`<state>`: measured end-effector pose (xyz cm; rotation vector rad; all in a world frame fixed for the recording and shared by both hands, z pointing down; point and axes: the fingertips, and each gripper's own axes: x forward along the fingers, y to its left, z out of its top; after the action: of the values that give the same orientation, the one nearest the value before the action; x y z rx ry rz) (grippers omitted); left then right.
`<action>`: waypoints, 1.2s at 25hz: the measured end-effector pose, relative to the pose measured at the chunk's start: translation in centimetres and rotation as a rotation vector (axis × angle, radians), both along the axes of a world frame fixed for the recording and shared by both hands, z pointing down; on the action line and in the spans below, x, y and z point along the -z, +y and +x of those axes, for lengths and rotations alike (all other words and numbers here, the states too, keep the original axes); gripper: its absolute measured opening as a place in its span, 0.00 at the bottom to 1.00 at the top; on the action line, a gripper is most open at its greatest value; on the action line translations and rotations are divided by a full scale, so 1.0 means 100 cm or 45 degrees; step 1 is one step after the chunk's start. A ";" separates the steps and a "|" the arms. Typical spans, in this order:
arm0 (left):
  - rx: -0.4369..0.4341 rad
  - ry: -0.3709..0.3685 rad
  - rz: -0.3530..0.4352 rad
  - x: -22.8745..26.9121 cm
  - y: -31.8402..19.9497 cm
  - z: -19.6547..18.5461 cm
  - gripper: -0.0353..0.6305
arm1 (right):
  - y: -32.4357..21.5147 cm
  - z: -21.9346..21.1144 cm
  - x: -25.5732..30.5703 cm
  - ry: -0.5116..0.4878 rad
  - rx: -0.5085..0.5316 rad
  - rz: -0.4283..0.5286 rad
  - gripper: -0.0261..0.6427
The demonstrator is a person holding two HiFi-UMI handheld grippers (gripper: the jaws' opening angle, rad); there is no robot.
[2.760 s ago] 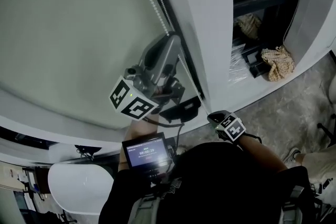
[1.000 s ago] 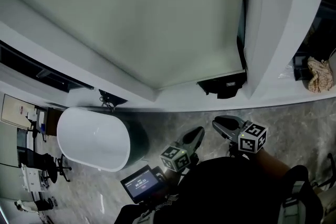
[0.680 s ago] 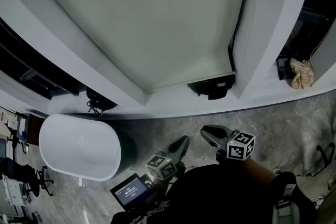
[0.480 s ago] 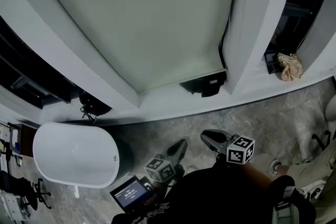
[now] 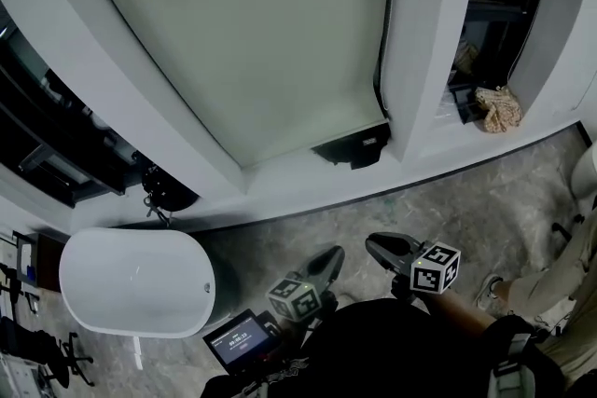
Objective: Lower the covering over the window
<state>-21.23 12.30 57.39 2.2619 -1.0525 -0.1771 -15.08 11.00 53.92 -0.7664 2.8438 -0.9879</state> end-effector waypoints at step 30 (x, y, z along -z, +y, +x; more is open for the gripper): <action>0.169 -0.044 -0.002 0.017 0.171 0.160 0.07 | 0.170 0.149 0.009 -0.091 0.194 0.030 0.05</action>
<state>-5.24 29.44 55.70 2.2020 -1.2210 -0.1928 -0.21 27.99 53.01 -0.5084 2.8812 -0.9750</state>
